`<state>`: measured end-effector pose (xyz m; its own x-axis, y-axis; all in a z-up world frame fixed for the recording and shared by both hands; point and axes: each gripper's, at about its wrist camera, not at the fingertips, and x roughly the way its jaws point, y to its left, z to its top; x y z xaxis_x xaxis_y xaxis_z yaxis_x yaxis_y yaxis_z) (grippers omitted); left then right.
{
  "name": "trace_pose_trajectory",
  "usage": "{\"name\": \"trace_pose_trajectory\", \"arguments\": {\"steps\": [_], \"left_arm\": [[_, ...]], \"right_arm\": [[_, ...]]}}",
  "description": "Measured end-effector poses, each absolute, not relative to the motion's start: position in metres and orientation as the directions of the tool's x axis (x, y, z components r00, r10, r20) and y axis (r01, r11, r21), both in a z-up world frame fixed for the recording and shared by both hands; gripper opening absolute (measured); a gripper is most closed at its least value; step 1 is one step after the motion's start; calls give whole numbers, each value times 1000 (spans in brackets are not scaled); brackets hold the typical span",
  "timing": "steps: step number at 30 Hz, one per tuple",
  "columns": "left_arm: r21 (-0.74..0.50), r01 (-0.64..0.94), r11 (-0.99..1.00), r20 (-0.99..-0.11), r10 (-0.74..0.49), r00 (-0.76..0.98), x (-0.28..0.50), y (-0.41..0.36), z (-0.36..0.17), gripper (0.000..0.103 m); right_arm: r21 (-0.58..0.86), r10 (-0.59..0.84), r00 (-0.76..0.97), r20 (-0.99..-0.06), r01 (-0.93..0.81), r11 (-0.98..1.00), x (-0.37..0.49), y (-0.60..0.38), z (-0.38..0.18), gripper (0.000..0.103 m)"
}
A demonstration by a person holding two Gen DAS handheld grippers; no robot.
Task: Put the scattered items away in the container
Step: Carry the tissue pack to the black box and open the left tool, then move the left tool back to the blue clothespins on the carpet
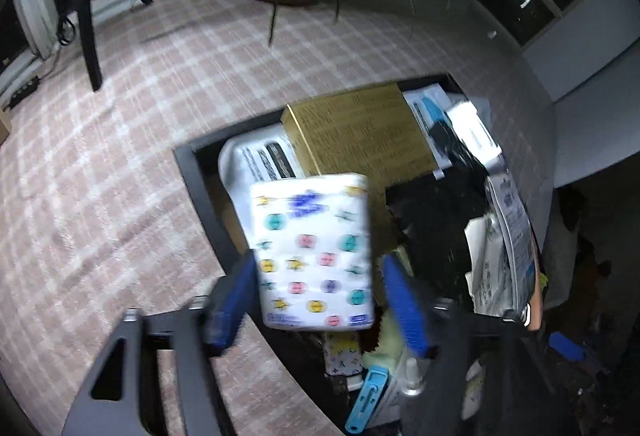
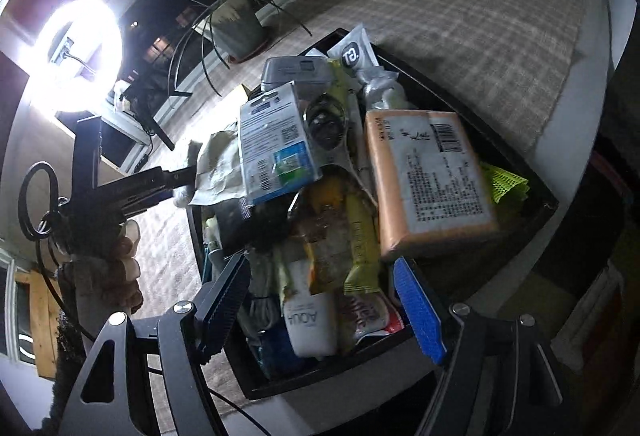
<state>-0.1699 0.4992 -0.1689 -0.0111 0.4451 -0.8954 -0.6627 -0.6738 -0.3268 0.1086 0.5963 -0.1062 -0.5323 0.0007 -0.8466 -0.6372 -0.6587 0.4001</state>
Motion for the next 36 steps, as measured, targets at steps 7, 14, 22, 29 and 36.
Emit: {"name": "trace_pose_trajectory", "arguments": {"steps": [7, 14, 22, 29, 36], "left_arm": [[-279, -683, -675, -898, 436, -64, -165, 491, -159, 76], [-245, -654, -716, -899, 420, -124, -170, 458, -152, 76], [-180, -608, -773, -896, 384, -222, -168, 378, -135, 76], [-110, -476, -872, -898, 292, -328, -175, 257, -131, 76], [-56, -306, -950, -910, 175, -377, -182, 119, -144, 76]], "right_arm": [[406, -21, -540, -841, -606, -684, 104, 590, -106, 71], [398, -30, -546, -837, -572, -717, 95, 574, -99, 71], [396, -79, -553, -829, -483, -781, 62, 541, -93, 71], [381, -150, -520, -841, -371, -847, 17, 486, -100, 71], [365, -235, -482, -844, -195, -910, -36, 397, -105, 71]]}}
